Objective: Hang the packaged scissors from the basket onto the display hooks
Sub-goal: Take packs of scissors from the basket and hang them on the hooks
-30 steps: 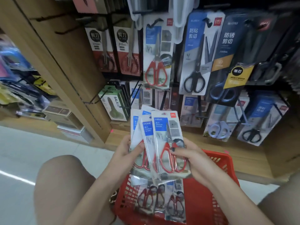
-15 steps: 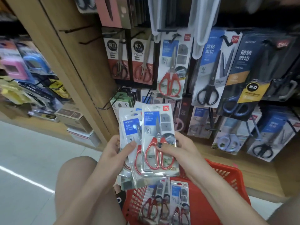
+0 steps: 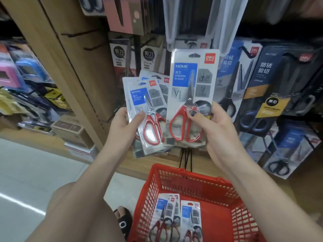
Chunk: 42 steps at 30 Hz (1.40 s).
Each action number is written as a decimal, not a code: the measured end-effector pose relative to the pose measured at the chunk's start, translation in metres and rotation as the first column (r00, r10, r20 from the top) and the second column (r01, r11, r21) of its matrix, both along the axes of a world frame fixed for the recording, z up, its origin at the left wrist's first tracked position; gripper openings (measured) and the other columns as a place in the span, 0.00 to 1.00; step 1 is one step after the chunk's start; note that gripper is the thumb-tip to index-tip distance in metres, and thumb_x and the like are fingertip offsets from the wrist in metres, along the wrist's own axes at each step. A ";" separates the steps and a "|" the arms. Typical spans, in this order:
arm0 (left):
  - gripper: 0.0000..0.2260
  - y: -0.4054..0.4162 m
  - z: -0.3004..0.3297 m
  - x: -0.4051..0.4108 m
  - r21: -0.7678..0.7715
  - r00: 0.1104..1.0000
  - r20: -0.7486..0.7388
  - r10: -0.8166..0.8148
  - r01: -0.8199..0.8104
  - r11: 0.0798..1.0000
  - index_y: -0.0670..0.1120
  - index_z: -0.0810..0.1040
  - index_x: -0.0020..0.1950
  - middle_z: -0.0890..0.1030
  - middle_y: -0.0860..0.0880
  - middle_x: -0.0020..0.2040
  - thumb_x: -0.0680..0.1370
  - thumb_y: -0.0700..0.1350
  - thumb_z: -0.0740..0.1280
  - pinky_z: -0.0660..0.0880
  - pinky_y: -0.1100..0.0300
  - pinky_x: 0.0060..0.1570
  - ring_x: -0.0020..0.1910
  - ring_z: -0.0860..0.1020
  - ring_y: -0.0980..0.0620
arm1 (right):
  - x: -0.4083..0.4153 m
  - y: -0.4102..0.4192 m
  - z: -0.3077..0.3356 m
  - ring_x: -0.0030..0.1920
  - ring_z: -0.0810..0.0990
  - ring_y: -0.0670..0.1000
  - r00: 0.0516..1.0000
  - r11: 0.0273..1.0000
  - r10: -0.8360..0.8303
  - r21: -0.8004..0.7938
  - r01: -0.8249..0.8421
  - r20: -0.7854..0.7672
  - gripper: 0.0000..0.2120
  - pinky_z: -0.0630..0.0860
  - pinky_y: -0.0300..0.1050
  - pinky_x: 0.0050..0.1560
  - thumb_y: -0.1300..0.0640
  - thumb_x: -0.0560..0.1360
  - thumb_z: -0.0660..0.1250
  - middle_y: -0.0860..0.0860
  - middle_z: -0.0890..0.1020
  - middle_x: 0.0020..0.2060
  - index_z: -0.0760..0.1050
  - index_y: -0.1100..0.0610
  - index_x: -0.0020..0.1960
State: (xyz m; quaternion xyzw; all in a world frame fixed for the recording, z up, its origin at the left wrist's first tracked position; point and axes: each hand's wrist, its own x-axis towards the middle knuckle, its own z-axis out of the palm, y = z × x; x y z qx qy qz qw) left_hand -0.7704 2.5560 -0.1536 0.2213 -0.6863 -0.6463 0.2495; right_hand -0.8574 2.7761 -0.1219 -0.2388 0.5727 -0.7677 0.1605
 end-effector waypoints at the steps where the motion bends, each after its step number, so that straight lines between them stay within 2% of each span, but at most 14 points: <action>1: 0.09 -0.002 0.001 -0.005 -0.023 1.000 -0.006 -0.006 0.006 1.000 0.53 0.76 0.59 0.88 0.56 0.54 0.83 0.53 0.71 0.86 0.55 0.45 0.51 0.88 0.52 | -0.003 -0.003 0.002 0.58 0.86 0.59 1.000 1.000 -0.016 0.003 0.016 0.003 0.08 0.84 0.63 0.56 0.59 0.81 0.70 0.56 0.87 0.57 0.82 0.51 0.59; 6: 0.08 -0.009 -0.004 -0.016 -0.016 1.000 0.010 0.010 -0.009 1.000 0.52 0.77 0.58 0.88 0.56 0.53 0.82 0.52 0.71 0.85 0.59 0.44 0.51 0.88 0.53 | -0.009 -0.024 0.007 0.59 0.86 0.59 0.998 0.997 -0.067 0.050 0.066 0.018 0.12 0.79 0.67 0.62 0.57 0.79 0.70 0.54 0.87 0.57 0.80 0.53 0.62; 10: 0.10 -0.015 -0.006 -0.016 0.064 0.998 0.017 0.056 -0.057 0.996 0.50 0.77 0.59 0.89 0.53 0.52 0.82 0.53 0.72 0.84 0.60 0.38 0.48 0.89 0.51 | -0.018 -0.039 0.009 0.62 0.83 0.58 0.990 0.984 -0.140 0.114 0.136 0.030 0.14 0.76 0.65 0.68 0.52 0.76 0.71 0.50 0.87 0.58 0.81 0.51 0.61; 15: 0.13 -0.020 -0.006 -0.017 0.119 0.995 0.035 0.096 -0.100 0.988 0.49 0.76 0.61 0.89 0.52 0.52 0.81 0.53 0.72 0.85 0.58 0.38 0.47 0.89 0.50 | -0.046 -0.058 0.013 0.58 0.86 0.52 0.961 0.952 -0.264 0.182 0.246 0.084 0.08 0.78 0.60 0.67 0.55 0.79 0.71 0.48 0.88 0.53 0.82 0.50 0.57; 20: 0.13 -0.020 -0.009 -0.021 0.109 0.996 0.031 0.081 -0.084 0.990 0.50 0.77 0.60 0.89 0.54 0.51 0.80 0.54 0.73 0.85 0.58 0.38 0.48 0.89 0.51 | -0.079 -0.071 0.008 0.55 0.86 0.57 0.925 0.900 -0.372 0.276 0.338 0.079 0.06 0.80 0.61 0.64 0.50 0.79 0.72 0.55 0.87 0.52 0.80 0.49 0.53; 23: 0.13 -0.015 -0.010 -0.024 0.108 0.998 0.018 0.058 -0.059 0.992 0.50 0.78 0.59 0.89 0.53 0.52 0.80 0.54 0.74 0.87 0.49 0.45 0.49 0.89 0.49 | -0.089 -0.073 0.004 0.55 0.85 0.57 0.904 0.862 -0.424 0.327 0.387 0.047 0.07 0.80 0.60 0.63 0.48 0.78 0.72 0.56 0.86 0.53 0.75 0.47 0.50; 27: 0.11 -0.012 -0.009 -0.029 0.112 0.999 0.012 0.045 -0.046 0.993 0.52 0.79 0.58 0.89 0.52 0.54 0.80 0.53 0.74 0.84 0.41 0.55 0.51 0.88 0.48 | -0.083 -0.067 0.003 0.54 0.82 0.47 0.892 0.777 -0.438 0.453 0.437 -0.110 0.22 0.78 0.45 0.51 0.42 0.76 0.72 0.48 0.80 0.54 0.66 0.49 0.62; 30: 0.12 -0.011 -0.008 -0.031 0.105 0.998 0.016 0.058 -0.059 0.993 0.52 0.79 0.57 0.89 0.54 0.53 0.79 0.55 0.74 0.84 0.40 0.55 0.50 0.89 0.50 | -0.064 -0.060 -0.003 0.63 0.75 0.50 0.859 0.702 -0.400 0.495 0.512 -0.320 0.32 0.72 0.46 0.63 0.42 0.77 0.70 0.49 0.70 0.63 0.62 0.53 0.73; 32: 0.12 -0.010 -0.007 -0.030 0.111 0.998 0.009 0.065 -0.065 0.992 0.52 0.79 0.57 0.89 0.53 0.53 0.79 0.55 0.74 0.84 0.40 0.55 0.50 0.89 0.50 | -0.048 -0.057 -0.007 0.65 0.71 0.50 0.831 0.689 -0.377 0.476 0.547 -0.409 0.32 0.67 0.45 0.63 0.43 0.78 0.69 0.47 0.65 0.63 0.61 0.53 0.75; 33: 0.12 -0.010 -0.006 -0.030 0.118 0.998 0.006 0.068 -0.068 0.991 0.52 0.78 0.58 0.89 0.53 0.53 0.79 0.55 0.74 0.84 0.40 0.55 0.50 0.89 0.49 | -0.041 -0.057 -0.008 0.64 0.72 0.49 0.823 0.694 -0.366 0.462 0.552 -0.434 0.29 0.67 0.44 0.62 0.43 0.79 0.69 0.47 0.66 0.62 0.63 0.53 0.73; 36: 0.12 -0.006 -0.004 -0.031 0.113 0.997 -0.001 0.081 -0.081 0.990 0.51 0.78 0.58 0.89 0.53 0.53 0.79 0.54 0.74 0.85 0.41 0.54 0.50 0.89 0.49 | -0.026 -0.061 -0.007 0.50 0.78 0.42 0.892 0.759 -0.266 0.491 0.428 -0.366 0.20 0.72 0.39 0.48 0.40 0.77 0.70 0.45 0.77 0.53 0.70 0.48 0.61; 38: 0.12 -0.004 -0.003 -0.030 0.091 0.996 -0.004 0.092 -0.091 0.992 0.52 0.78 0.58 0.88 0.54 0.53 0.79 0.54 0.74 0.85 0.42 0.54 0.49 0.89 0.50 | -0.021 -0.067 -0.005 0.44 0.80 0.35 0.960 0.785 -0.143 0.563 0.258 -0.240 0.20 0.74 0.34 0.39 0.36 0.74 0.73 0.43 0.81 0.47 0.72 0.47 0.57; 39: 0.12 -0.003 -0.003 -0.029 0.086 0.995 -0.010 0.097 -0.096 0.992 0.52 0.79 0.58 0.88 0.54 0.53 0.79 0.54 0.75 0.85 0.42 0.54 0.50 0.89 0.51 | -0.020 -0.070 -0.005 0.40 0.81 0.35 0.978 0.789 -0.094 0.585 0.187 -0.185 0.21 0.76 0.35 0.37 0.36 0.73 0.74 0.44 0.82 0.45 0.73 0.47 0.56; 42: 0.13 -0.002 -0.002 -0.027 0.094 0.994 -0.018 0.111 -0.109 0.990 0.52 0.79 0.59 0.88 0.55 0.54 0.79 0.55 0.75 0.85 0.42 0.55 0.51 0.88 0.51 | -0.018 -0.077 -0.006 0.36 0.86 0.46 0.997 0.833 -0.045 0.549 0.072 -0.064 0.19 0.83 0.48 0.38 0.44 0.72 0.79 0.52 0.85 0.44 0.74 0.52 0.53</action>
